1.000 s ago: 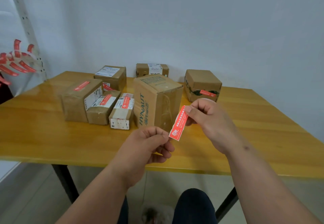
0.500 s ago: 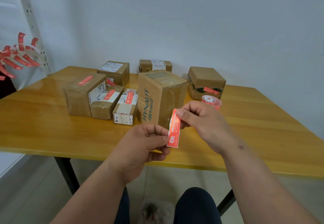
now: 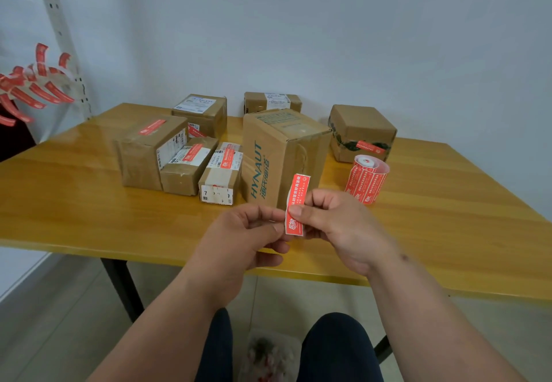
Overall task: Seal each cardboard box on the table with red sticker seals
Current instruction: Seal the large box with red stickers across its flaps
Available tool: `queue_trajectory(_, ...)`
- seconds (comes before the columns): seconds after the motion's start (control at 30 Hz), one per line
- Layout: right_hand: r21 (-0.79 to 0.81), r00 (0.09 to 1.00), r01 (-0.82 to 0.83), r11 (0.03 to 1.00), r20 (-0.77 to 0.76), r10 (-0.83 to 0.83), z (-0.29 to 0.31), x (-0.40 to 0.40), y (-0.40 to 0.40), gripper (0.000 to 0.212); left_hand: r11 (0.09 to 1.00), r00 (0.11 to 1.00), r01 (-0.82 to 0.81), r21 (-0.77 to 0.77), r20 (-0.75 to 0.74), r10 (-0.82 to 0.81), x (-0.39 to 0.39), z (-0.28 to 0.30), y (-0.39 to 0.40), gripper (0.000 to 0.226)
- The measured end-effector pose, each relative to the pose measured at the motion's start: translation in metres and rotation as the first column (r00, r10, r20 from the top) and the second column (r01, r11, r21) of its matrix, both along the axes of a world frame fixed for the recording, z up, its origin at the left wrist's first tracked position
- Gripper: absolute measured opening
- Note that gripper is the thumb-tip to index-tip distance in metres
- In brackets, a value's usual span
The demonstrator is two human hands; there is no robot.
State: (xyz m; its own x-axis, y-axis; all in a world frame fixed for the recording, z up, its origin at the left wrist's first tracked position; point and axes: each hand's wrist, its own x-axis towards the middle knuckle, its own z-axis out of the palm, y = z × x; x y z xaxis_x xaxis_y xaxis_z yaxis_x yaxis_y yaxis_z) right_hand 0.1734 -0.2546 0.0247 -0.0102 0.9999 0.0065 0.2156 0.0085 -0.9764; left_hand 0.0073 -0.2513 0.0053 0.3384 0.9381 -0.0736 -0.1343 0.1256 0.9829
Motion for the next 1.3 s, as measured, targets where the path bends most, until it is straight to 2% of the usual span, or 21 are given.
queue_trajectory(0.27,0.008,1.0,-0.004,1.0,0.008,0.004,0.0008,-0.0014,0.0014,0.022,0.997,0.997,0.049,-0.054,0.056,-0.046,-0.0032,-0.0029,-0.0004,0.02)
queue_trajectory(0.8,0.042,0.999,-0.036,0.998,0.039,0.034,0.0013,0.0018,0.0024,0.022,0.996,0.991,0.002,-0.084,0.133,0.01,0.0003,-0.005,-0.0001,0.02)
queue_trajectory(1.03,0.031,0.999,-0.038,0.999,0.034,0.036,-0.0006,0.0009,0.0022,0.011,0.997,0.989,-0.006,-0.074,0.144,0.017,0.0029,-0.0055,-0.0009,0.026)
queue_trajectory(1.3,0.008,0.999,-0.038,0.999,0.027,0.038,-0.0021,0.0006,0.002,0.007,0.998,0.988,0.001,-0.058,0.153,0.008,0.0022,-0.0055,-0.0017,0.024)
